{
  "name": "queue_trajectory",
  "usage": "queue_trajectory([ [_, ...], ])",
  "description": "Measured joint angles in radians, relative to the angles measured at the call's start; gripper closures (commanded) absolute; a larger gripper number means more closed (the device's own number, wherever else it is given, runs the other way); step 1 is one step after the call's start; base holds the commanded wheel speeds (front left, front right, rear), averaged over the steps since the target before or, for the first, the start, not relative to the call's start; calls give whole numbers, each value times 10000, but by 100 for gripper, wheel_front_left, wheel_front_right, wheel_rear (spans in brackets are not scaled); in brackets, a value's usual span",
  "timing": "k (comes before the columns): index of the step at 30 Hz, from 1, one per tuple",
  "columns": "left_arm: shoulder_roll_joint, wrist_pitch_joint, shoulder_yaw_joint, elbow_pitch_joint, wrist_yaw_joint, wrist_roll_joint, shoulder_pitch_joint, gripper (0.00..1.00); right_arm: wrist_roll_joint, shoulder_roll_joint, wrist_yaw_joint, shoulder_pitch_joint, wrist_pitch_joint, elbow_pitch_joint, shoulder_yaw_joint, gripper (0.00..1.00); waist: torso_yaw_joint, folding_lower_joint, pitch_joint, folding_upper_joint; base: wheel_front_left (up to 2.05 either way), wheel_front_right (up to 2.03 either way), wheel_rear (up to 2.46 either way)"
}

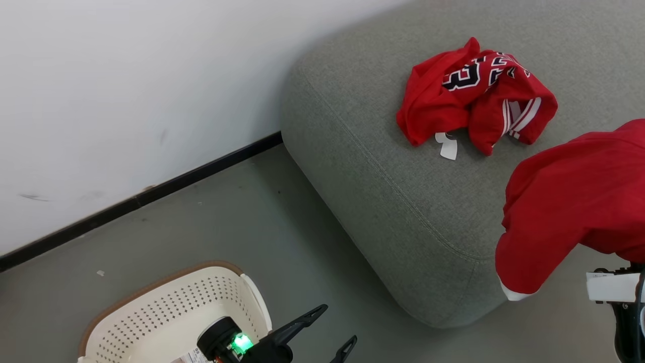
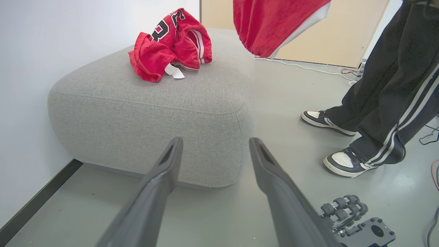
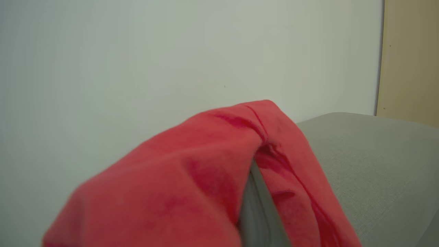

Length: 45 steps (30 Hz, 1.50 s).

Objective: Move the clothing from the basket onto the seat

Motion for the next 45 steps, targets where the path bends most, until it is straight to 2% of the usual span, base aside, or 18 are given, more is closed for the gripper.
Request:
queue_trajectory([
  [6,115,0,-50,12,0,0,-195,0,17,184,0,-5,0,48,-291,100,-255,0,335,0,0,0,0],
  [14,376,0,-79,33,0,2,-381,0,721,368,-2,-352,0,585,-834,100,-491,0,775,1,0,0,0],
  [22,604,0,132,-19,0,8,-449,0,986,366,-2,-1445,0,1135,-842,100,-607,0,1252,0,0,0,0],
  [34,1216,0,362,-142,0,198,-552,0,1189,-150,-2,-3404,0,1979,-619,100,-673,0,2060,0,0,0,0],
  [45,1674,-2,443,-347,0,384,-587,0,2034,-178,-4,-5186,0,3007,-669,100,-693,0,2763,0,0,0,0],
])
